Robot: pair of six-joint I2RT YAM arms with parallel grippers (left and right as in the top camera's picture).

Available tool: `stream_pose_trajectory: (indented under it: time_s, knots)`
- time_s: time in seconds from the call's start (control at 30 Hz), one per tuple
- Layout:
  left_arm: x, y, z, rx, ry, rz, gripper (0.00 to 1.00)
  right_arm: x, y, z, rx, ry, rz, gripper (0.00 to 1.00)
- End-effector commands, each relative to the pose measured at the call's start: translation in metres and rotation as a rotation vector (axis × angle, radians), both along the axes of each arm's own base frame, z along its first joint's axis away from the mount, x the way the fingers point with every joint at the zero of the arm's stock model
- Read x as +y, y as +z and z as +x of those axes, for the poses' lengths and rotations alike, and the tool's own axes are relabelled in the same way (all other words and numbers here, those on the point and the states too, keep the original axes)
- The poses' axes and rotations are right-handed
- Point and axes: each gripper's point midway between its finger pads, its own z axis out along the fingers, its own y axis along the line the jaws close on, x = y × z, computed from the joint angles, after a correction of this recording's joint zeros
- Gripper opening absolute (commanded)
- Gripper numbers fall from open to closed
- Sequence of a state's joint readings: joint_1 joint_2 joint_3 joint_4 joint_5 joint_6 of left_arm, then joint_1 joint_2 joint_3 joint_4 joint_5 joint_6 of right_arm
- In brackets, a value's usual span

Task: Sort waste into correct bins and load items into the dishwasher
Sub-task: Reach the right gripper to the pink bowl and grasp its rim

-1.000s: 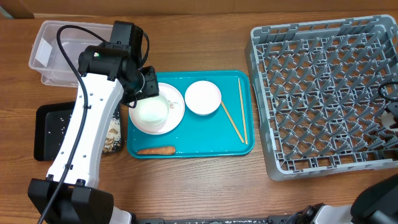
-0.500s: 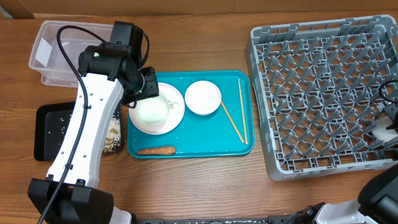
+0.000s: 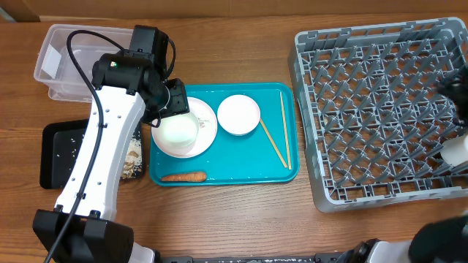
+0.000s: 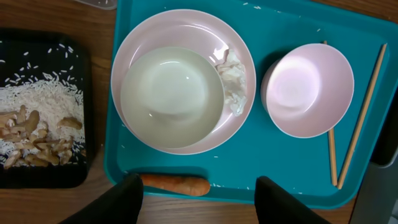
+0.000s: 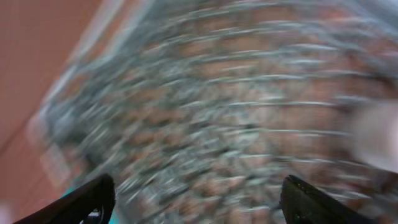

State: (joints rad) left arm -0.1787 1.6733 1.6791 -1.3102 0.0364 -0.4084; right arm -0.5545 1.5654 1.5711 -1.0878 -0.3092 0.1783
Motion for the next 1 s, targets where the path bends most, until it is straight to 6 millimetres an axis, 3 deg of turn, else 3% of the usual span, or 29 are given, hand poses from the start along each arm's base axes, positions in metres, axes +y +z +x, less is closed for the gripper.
stream_pose_trajectory:
  time_s: [0.0,0.17,0.33,0.37,0.47,0.5,0.67,0.87,0.97]
  knots:
    - [0.010,0.012,0.000,-0.035,0.020,0.043,0.62,0.101,0.027,0.022,-0.103,0.365,0.013,0.87]
    - [0.032,0.009,-0.007,0.004,0.106,0.084,0.64,0.196,0.016,0.034,-0.078,0.607,-0.037,0.87]
    - [0.047,0.008,-0.012,0.031,0.165,0.079,0.64,0.270,-0.010,0.042,-0.030,0.742,-0.161,0.88]
    - [0.048,0.008,-0.012,0.031,0.168,0.079,0.65,0.298,-0.029,0.044,0.009,0.760,-0.189,0.88]
    - [0.048,0.008,-0.012,0.031,0.168,0.079,0.65,0.330,-0.056,0.046,0.047,0.825,-0.192,0.87]
    - [0.048,0.008,-0.012,0.031,0.168,0.079,0.65,0.345,-0.075,0.048,0.076,0.835,-0.186,0.86]
    - [0.048,0.008,-0.012,0.030,0.168,0.079,0.66,0.369,-0.120,0.050,0.159,0.833,-0.171,0.82]
    - [0.048,0.008,-0.011,0.028,0.168,0.078,0.67,0.373,-0.166,0.047,0.266,0.808,-0.143,0.71]
    - [0.048,0.008,-0.010,0.026,0.171,0.077,0.67,0.377,-0.179,0.045,0.294,0.819,-0.123,0.63]
